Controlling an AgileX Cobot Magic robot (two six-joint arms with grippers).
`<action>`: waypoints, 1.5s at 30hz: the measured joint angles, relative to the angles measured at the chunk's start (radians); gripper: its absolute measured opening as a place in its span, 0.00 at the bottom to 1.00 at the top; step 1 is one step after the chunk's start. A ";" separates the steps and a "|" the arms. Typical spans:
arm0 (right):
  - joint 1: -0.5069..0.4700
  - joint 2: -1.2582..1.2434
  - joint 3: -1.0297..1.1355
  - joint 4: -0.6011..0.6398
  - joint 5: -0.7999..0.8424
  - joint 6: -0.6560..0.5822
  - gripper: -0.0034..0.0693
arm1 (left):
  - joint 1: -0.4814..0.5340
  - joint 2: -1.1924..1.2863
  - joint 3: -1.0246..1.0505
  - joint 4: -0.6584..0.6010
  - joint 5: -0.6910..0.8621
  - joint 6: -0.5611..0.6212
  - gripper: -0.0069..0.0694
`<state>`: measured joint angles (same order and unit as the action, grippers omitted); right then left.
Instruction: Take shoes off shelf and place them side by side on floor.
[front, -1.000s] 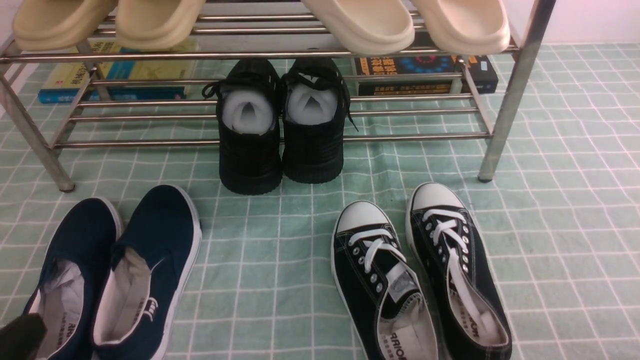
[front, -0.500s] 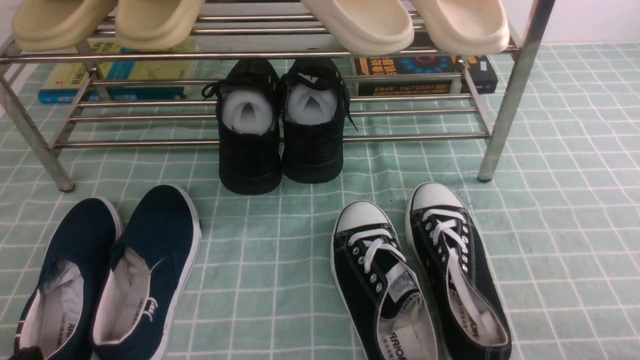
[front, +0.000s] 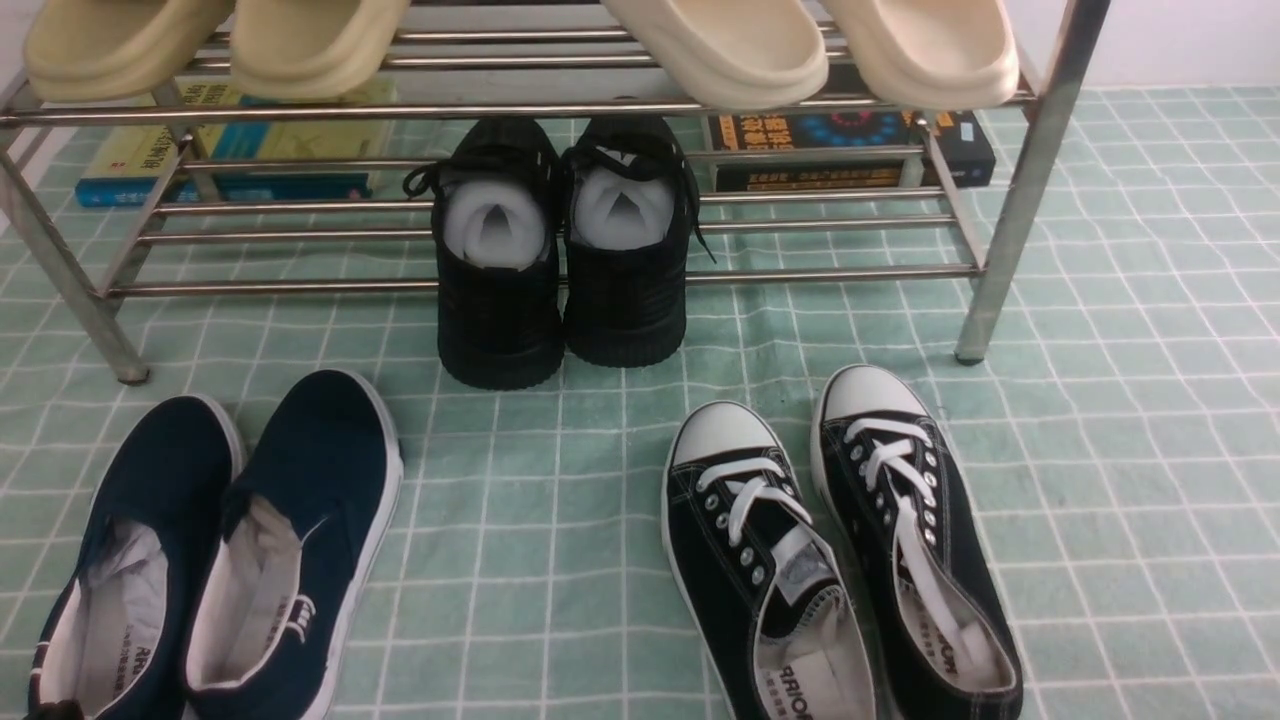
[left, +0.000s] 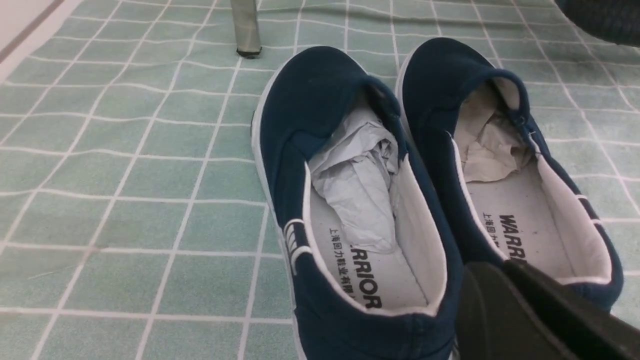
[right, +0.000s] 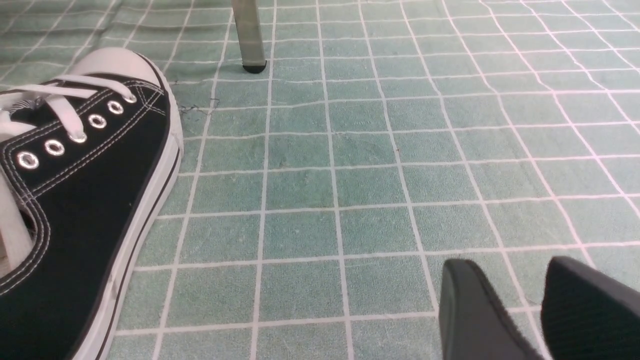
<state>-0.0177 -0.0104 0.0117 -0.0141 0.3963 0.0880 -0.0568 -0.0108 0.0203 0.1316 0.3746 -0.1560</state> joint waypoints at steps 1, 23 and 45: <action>0.000 0.000 0.000 0.000 0.000 0.000 0.38 | -0.002 0.000 0.000 0.000 0.000 0.000 0.16; 0.000 0.000 0.000 0.000 0.000 0.000 0.38 | -0.003 0.000 0.000 0.000 0.000 0.000 0.19; 0.000 0.000 0.000 0.000 0.000 0.000 0.38 | -0.003 0.000 0.000 0.042 0.000 0.000 0.21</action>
<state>-0.0177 -0.0104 0.0117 -0.0141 0.3963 0.0880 -0.0598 -0.0108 0.0203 0.1737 0.3746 -0.1560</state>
